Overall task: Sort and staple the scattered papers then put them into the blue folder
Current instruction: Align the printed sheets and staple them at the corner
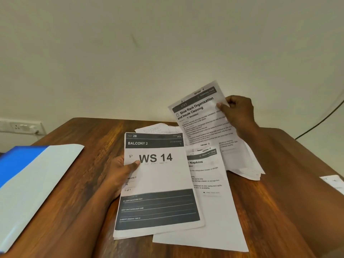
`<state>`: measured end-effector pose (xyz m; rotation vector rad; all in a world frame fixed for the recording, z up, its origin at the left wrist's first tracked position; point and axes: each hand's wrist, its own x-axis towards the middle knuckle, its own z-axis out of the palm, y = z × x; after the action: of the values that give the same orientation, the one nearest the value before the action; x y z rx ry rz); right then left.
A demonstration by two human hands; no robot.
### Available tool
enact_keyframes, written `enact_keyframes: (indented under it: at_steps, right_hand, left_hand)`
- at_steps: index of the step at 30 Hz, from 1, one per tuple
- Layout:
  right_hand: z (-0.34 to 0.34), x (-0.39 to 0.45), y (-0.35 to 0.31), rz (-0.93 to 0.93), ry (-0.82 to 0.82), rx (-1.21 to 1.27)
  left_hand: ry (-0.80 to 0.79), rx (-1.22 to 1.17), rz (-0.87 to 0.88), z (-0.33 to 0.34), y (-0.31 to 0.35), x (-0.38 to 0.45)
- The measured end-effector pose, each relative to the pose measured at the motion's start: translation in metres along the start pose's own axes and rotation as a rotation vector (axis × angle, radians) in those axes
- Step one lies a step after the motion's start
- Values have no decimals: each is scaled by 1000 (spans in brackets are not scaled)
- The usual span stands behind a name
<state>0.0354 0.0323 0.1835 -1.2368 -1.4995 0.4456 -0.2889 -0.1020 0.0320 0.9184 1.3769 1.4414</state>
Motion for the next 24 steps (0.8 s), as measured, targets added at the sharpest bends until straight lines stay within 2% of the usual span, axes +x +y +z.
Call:
enact_keyframes:
  at_steps: [7, 14, 19, 24]
  right_hand:
    - [-28, 0, -53, -195, 46, 48]
    - [-55, -15, -100, -237, -24, 233]
    - [-52, -29, -73, -75, -132, 358]
    - [-22, -61, -8, 272, -245, 493]
  left_hand:
    - [6, 4, -6, -1, 0, -2]
    - [1, -1, -6, -4, -1, 1]
    - [-2, 8, -7, -6, -2, 2]
    - [9, 43, 1, -6, -3, 2]
